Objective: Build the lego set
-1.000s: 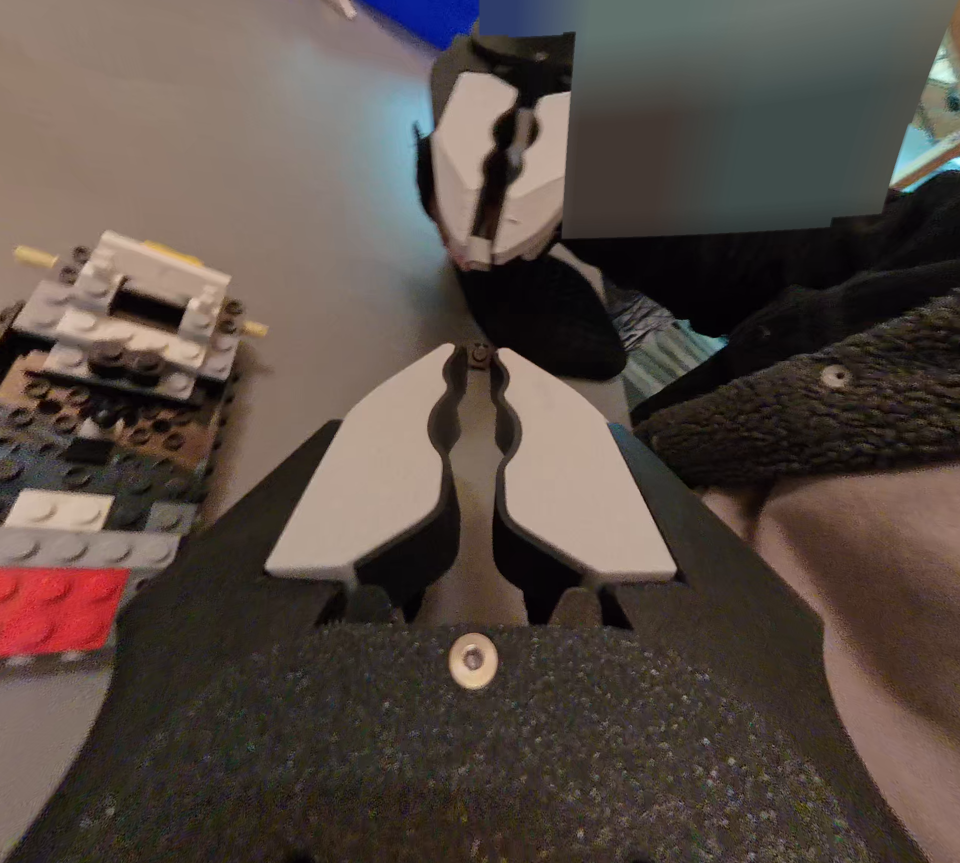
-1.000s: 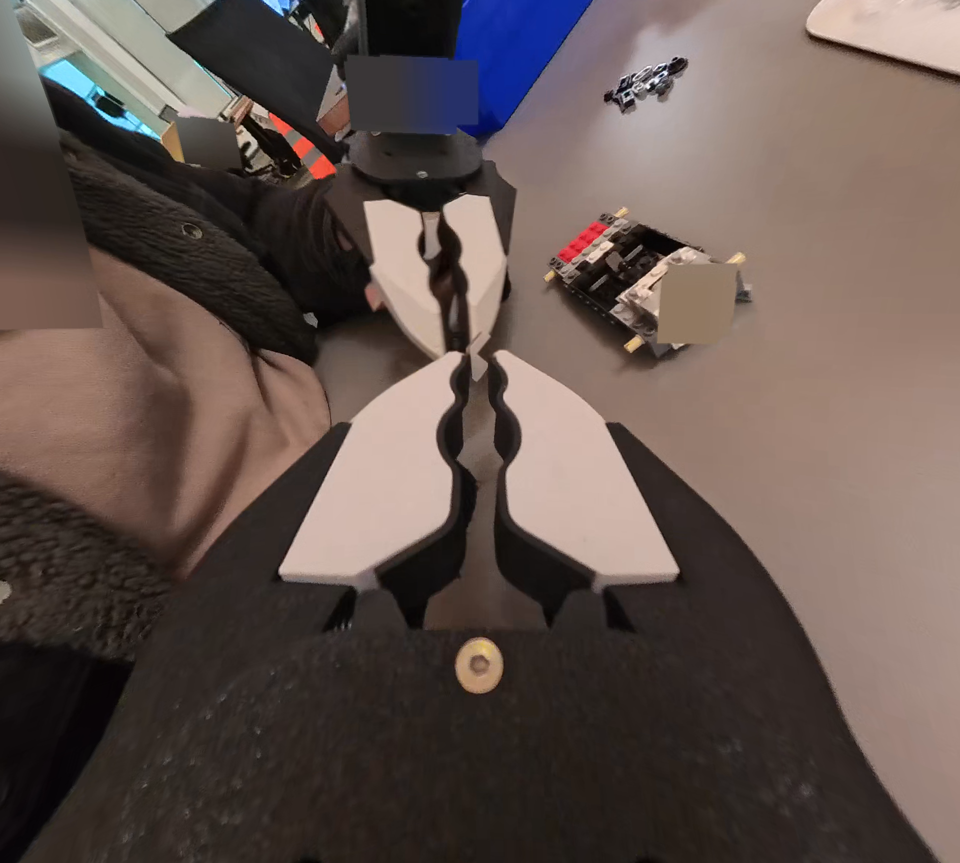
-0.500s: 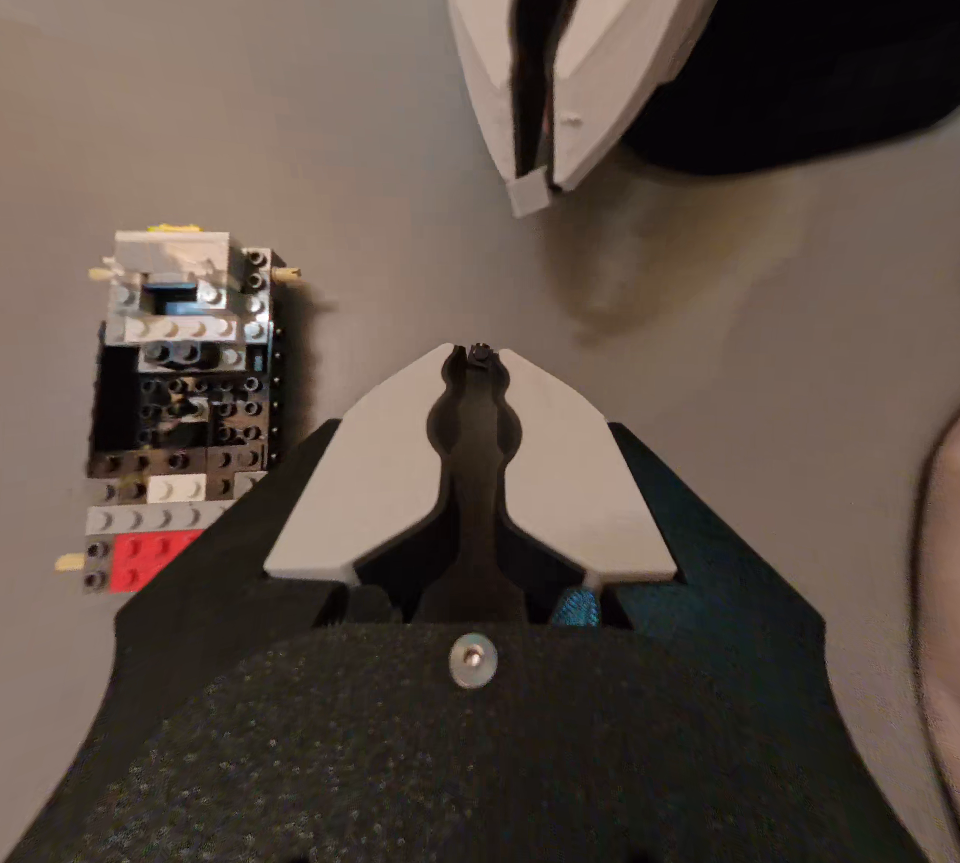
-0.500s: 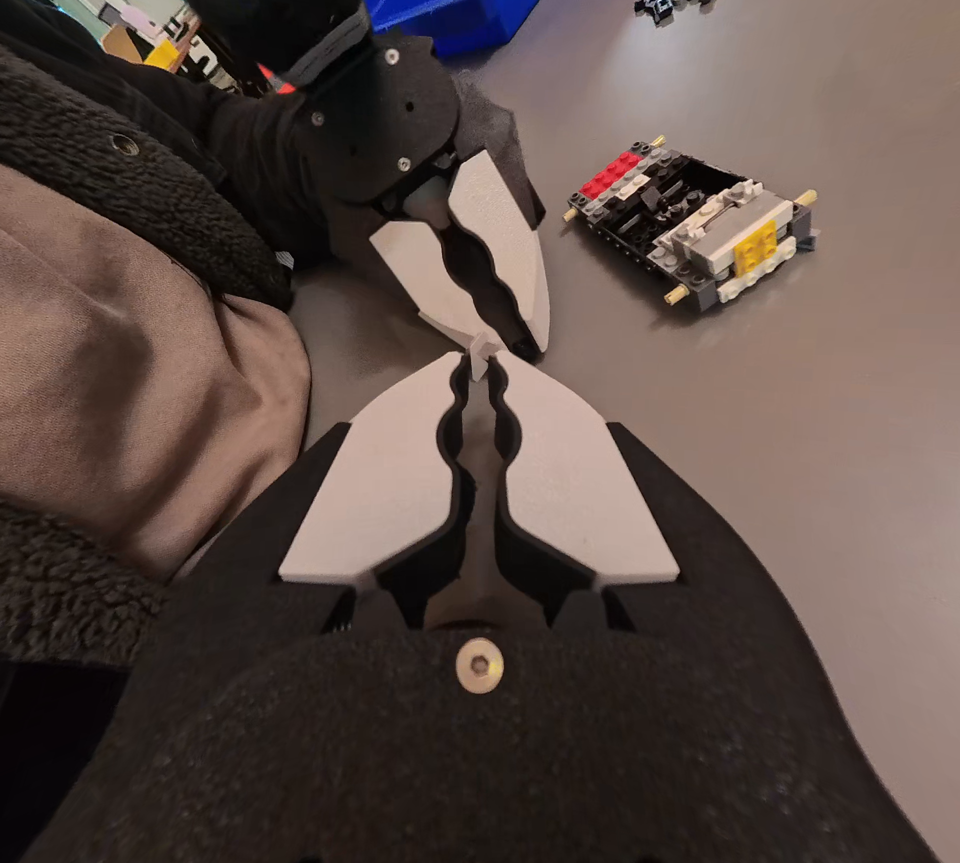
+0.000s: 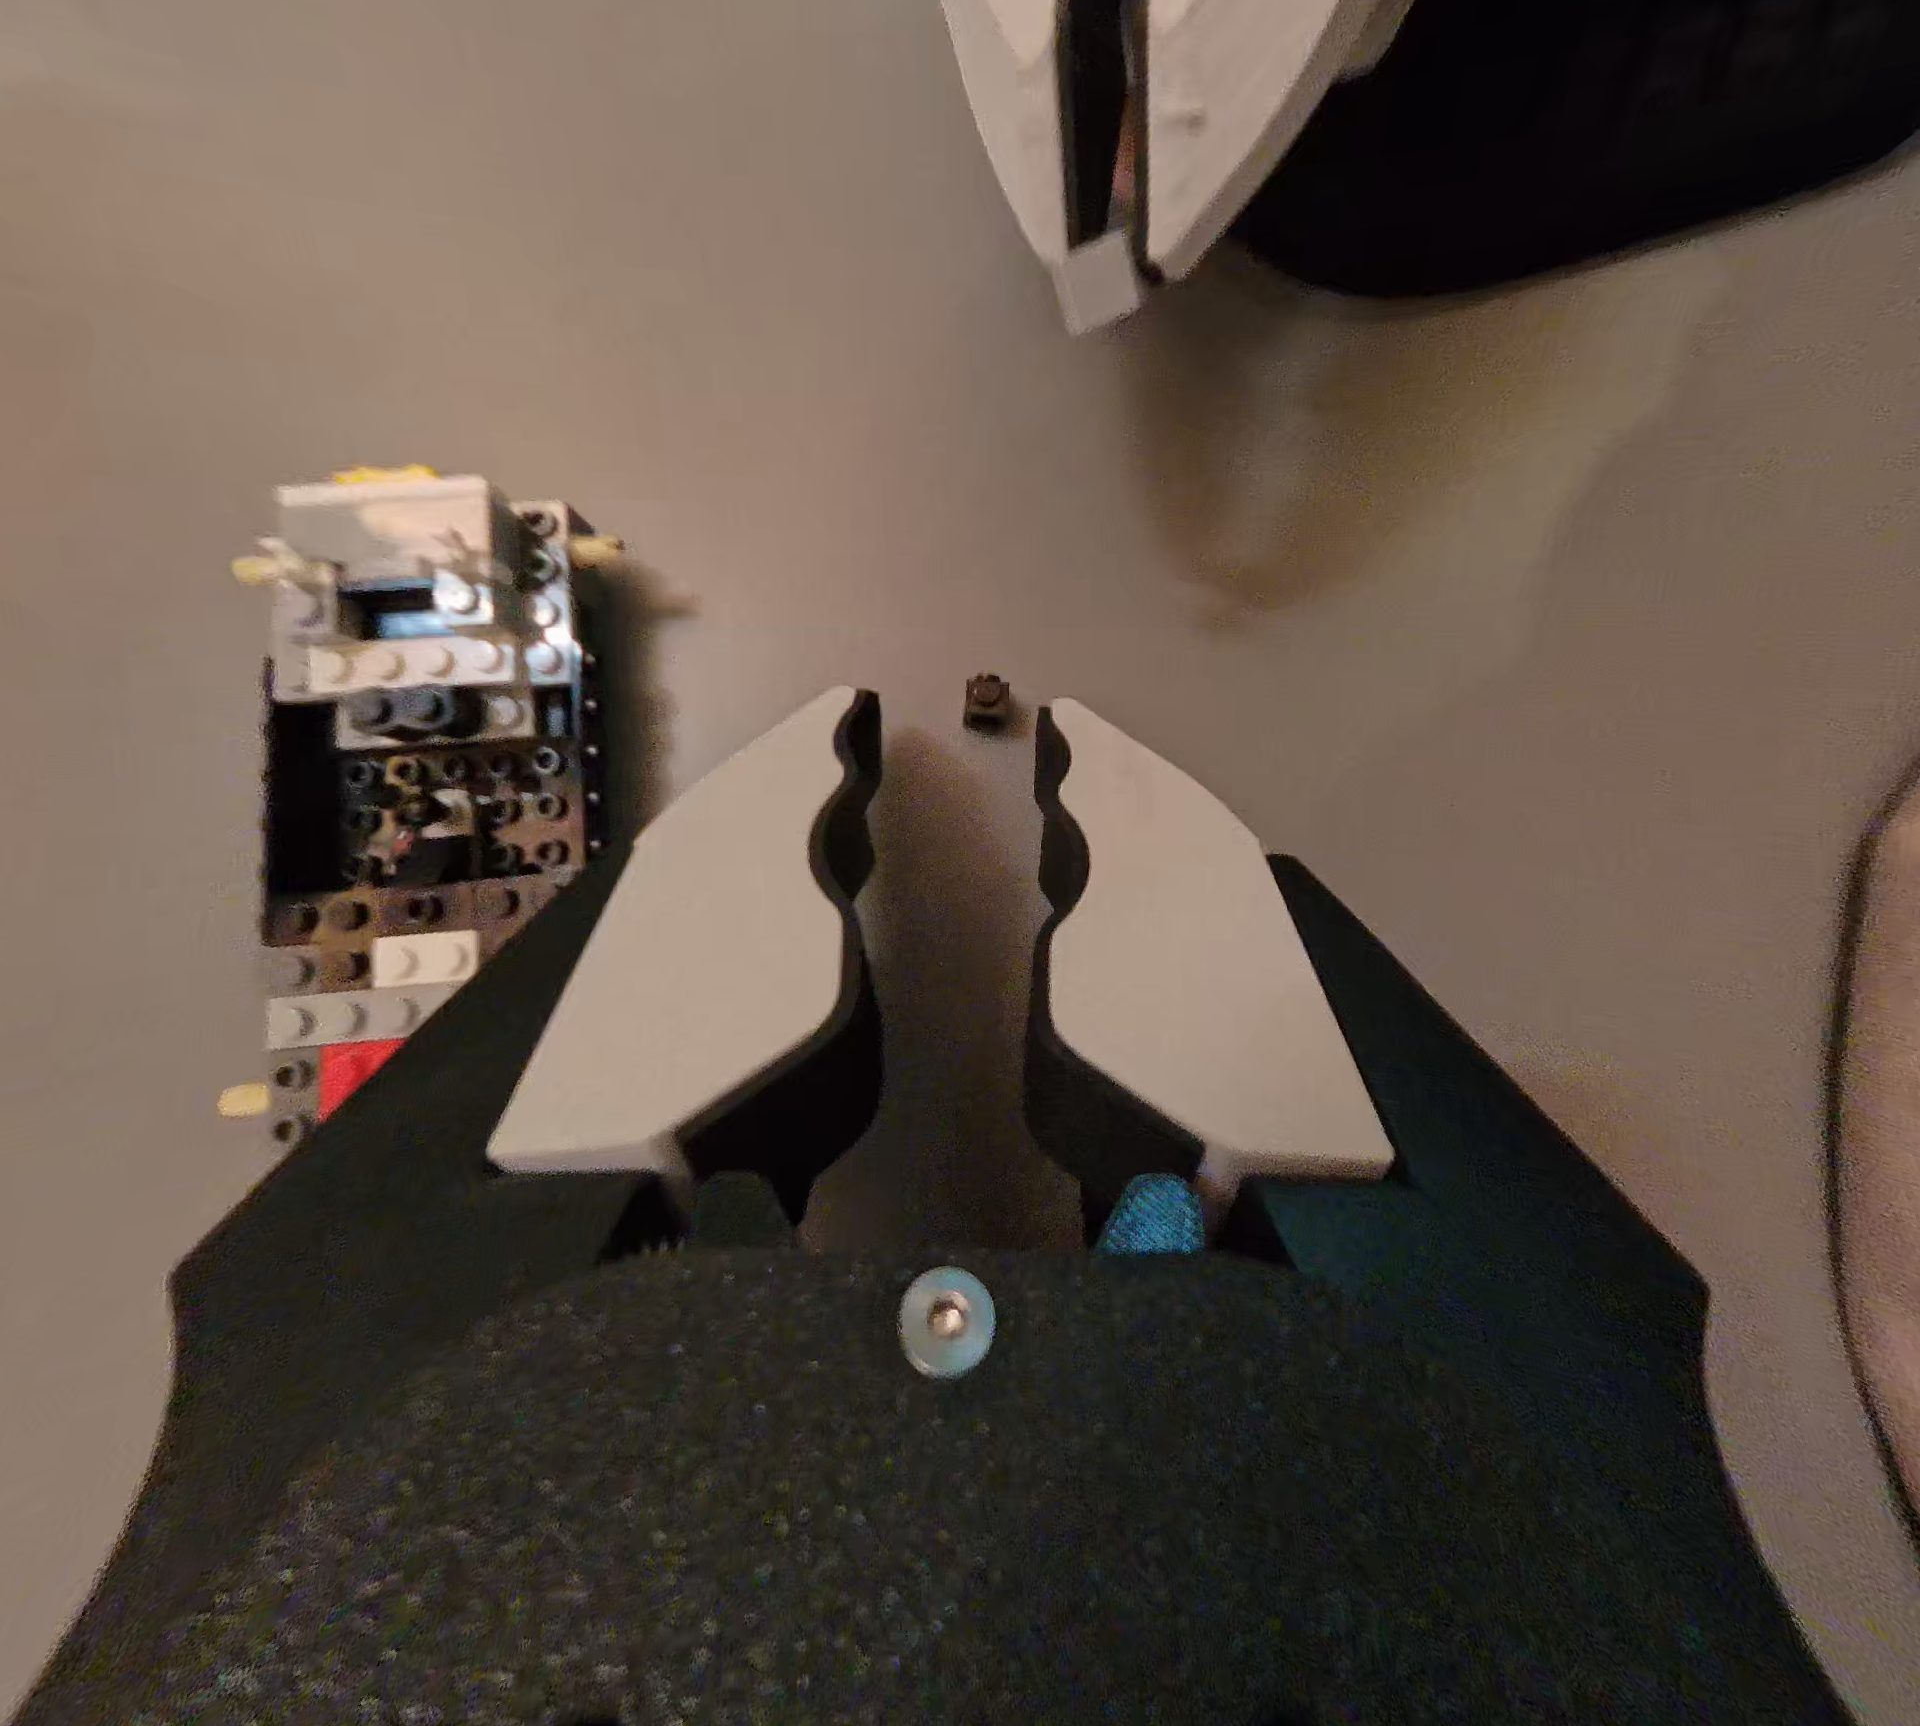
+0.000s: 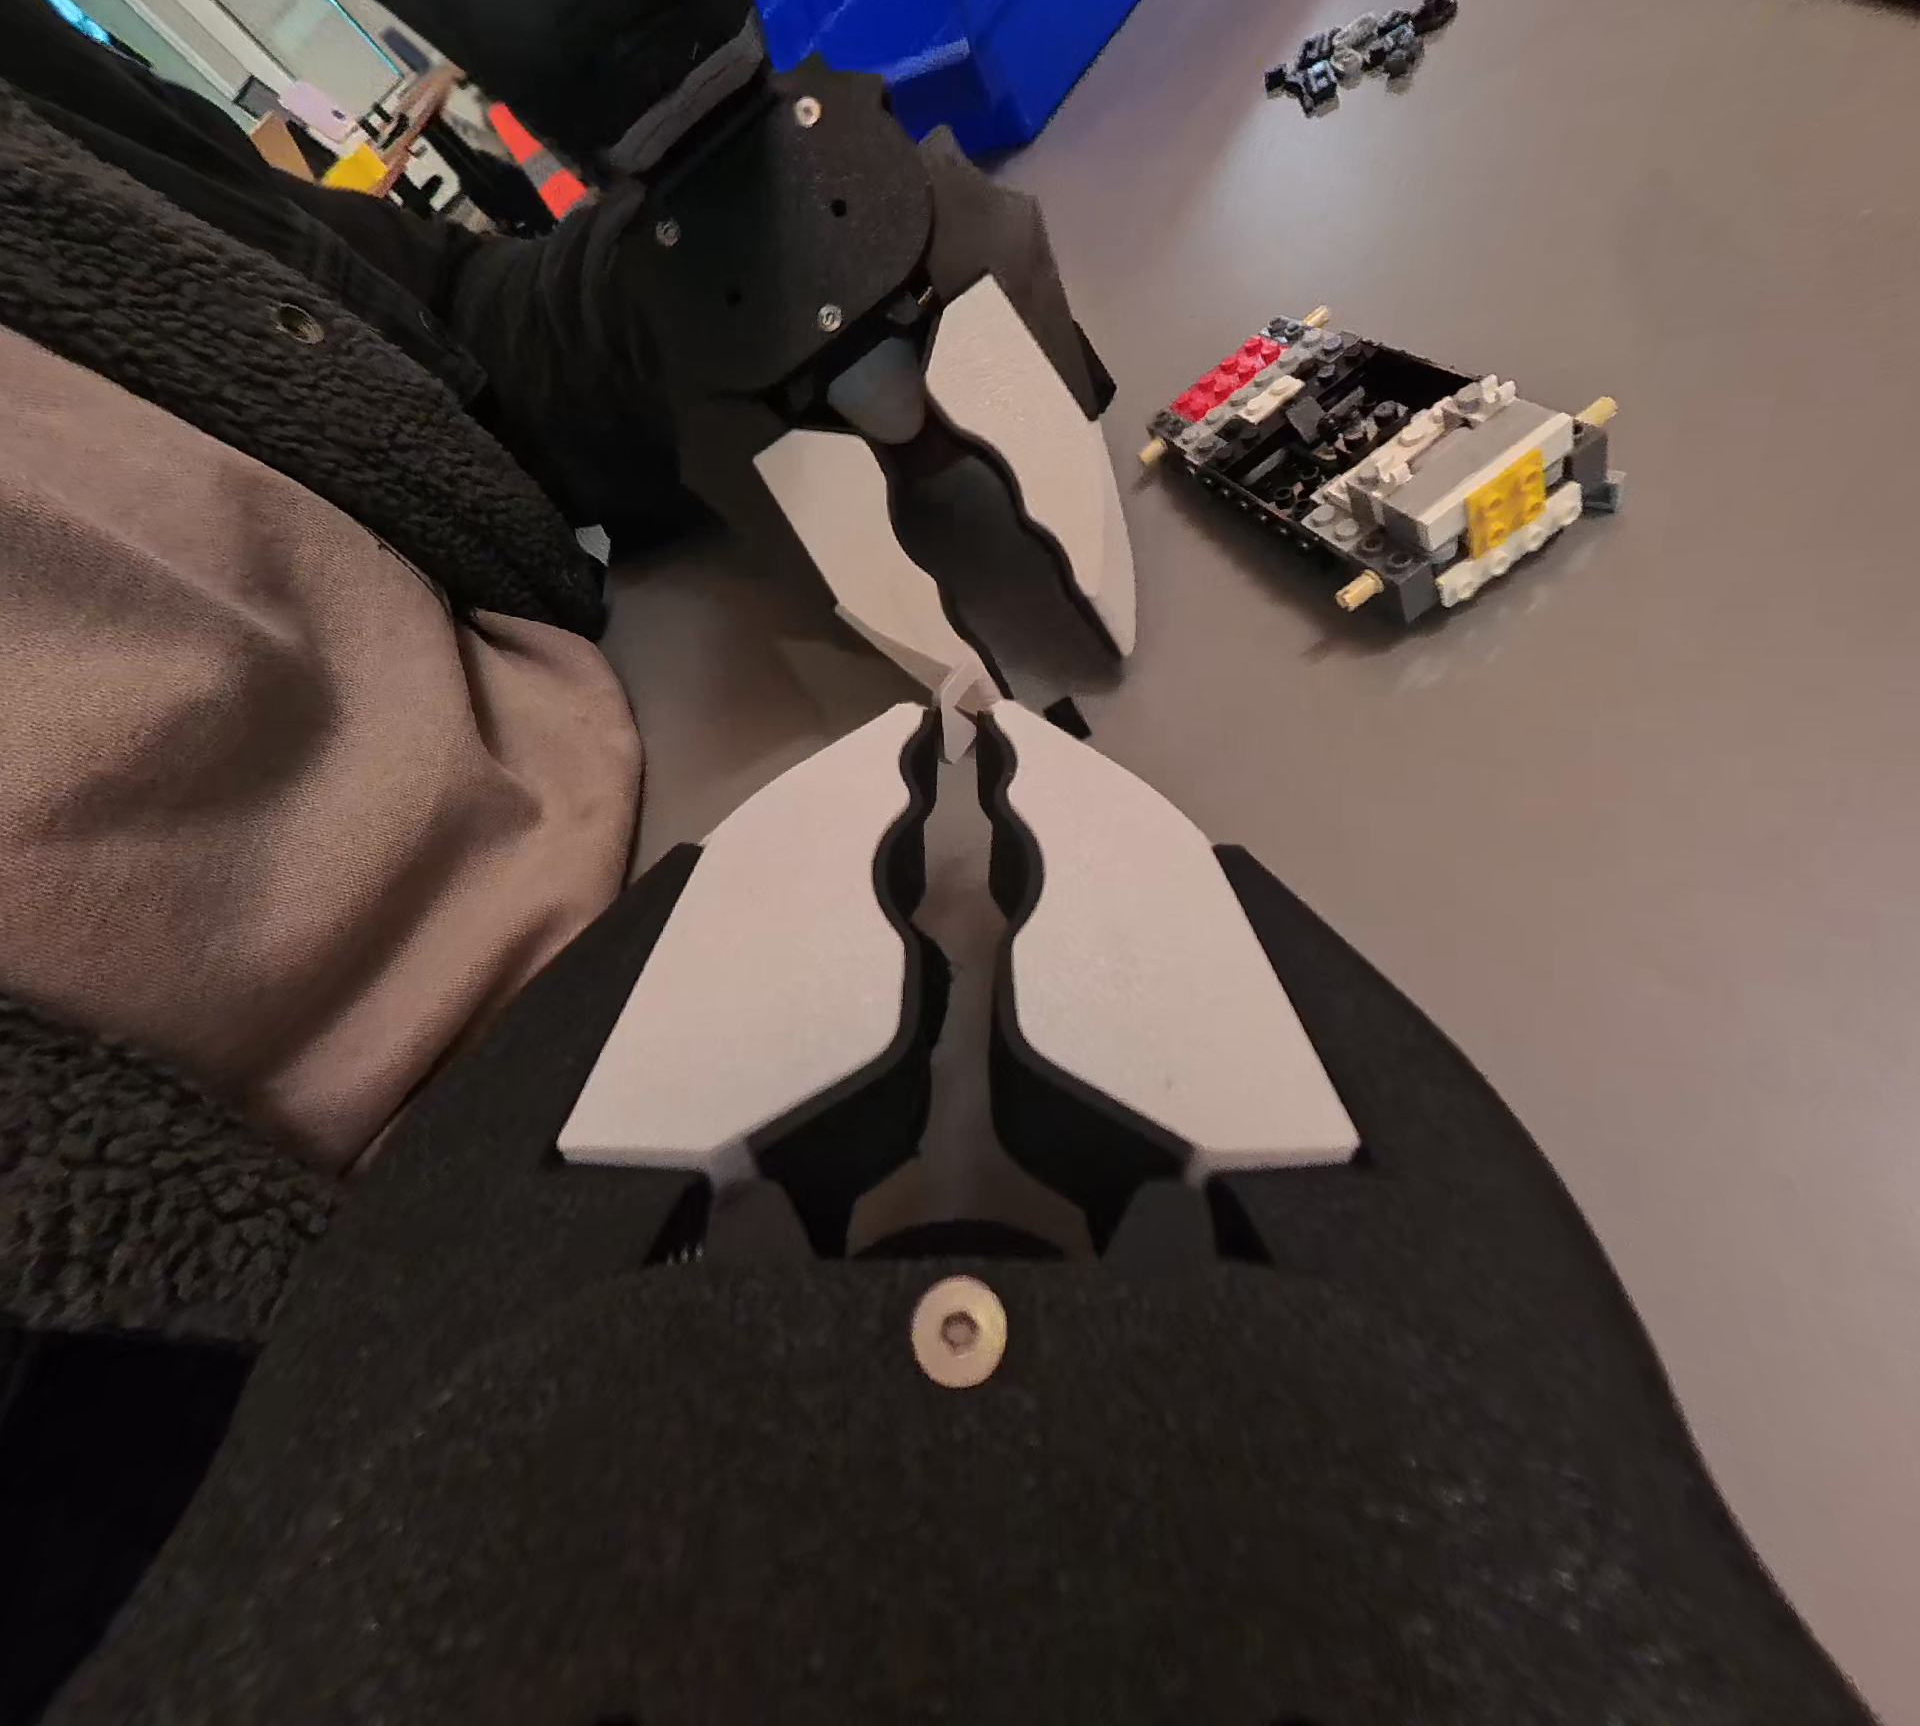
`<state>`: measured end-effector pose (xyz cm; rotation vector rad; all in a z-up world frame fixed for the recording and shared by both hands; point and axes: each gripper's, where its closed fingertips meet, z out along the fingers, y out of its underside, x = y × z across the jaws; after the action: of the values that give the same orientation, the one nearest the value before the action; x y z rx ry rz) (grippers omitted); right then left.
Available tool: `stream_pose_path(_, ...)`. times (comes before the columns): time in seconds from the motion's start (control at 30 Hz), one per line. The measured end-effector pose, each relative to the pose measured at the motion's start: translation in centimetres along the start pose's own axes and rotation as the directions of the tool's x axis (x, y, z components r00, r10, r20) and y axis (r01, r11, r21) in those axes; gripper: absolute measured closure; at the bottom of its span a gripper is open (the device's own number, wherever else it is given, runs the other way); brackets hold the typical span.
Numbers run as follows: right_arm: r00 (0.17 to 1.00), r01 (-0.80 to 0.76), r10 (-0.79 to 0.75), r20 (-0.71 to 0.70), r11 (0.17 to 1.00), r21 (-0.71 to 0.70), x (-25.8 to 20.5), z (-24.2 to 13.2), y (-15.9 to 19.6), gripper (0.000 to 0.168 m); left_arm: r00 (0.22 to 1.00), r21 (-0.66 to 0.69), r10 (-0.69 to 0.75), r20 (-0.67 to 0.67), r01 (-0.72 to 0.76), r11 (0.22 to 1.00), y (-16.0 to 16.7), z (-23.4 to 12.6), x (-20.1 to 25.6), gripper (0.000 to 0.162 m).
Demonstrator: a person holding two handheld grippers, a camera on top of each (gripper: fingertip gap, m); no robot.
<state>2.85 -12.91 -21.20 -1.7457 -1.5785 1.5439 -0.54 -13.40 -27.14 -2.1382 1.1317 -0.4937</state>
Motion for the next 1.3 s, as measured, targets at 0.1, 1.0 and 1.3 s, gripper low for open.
stream_pose_path(0.1,0.996,0.030,-0.036,0.083,0.997,0.068,-1.6,0.0,-1.1,0.162,0.989,0.226,-0.031,-0.141,0.063,0.972,-3.2,-2.6,0.9,0.139)
stream_pose_path(1.0,0.732,-0.126,0.082,0.677,0.992,0.016,-10.1,0.9,-3.3,0.162,0.886,0.678,0.413,-0.209,-0.173,0.714,-8.5,-9.5,8.1,0.153)
stream_pose_path(1.3,0.946,0.324,-0.321,-0.042,0.941,0.095,-5.2,1.2,-3.5,0.153,0.955,0.517,0.107,-0.277,0.054,0.854,-7.7,-7.2,4.0,0.154)
